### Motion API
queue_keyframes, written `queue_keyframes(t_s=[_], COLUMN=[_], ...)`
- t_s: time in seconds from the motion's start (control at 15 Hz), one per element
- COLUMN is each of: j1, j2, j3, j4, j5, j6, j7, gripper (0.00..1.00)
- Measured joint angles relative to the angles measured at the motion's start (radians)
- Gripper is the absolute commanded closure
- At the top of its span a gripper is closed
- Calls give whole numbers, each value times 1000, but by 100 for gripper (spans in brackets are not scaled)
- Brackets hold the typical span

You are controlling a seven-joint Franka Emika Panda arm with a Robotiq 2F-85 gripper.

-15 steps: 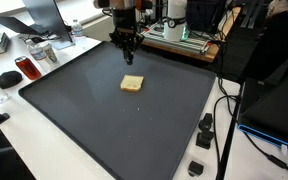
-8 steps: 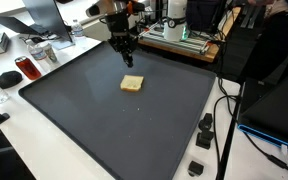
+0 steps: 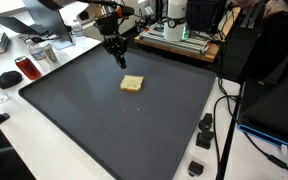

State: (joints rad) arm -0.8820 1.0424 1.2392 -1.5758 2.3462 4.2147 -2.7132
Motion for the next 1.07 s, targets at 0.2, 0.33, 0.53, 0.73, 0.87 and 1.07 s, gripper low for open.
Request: queue_keyframes(t_s=[0.2, 0.33, 0.53, 0.73, 0.87, 1.07], j1=[-57, -90, -130, -168, -196, -238], j2=[41, 66, 109, 155, 177, 189], j3=[48, 75, 116, 157, 175, 190], j4=[0, 0, -7, -45, -90, -161], j5=[-46, -73, -135, -187, -205, -218], j6=[0, 0, 0, 0, 0, 0], j7=[0, 0, 0, 0, 0, 0], gripper=[94, 94, 94, 94, 94, 94])
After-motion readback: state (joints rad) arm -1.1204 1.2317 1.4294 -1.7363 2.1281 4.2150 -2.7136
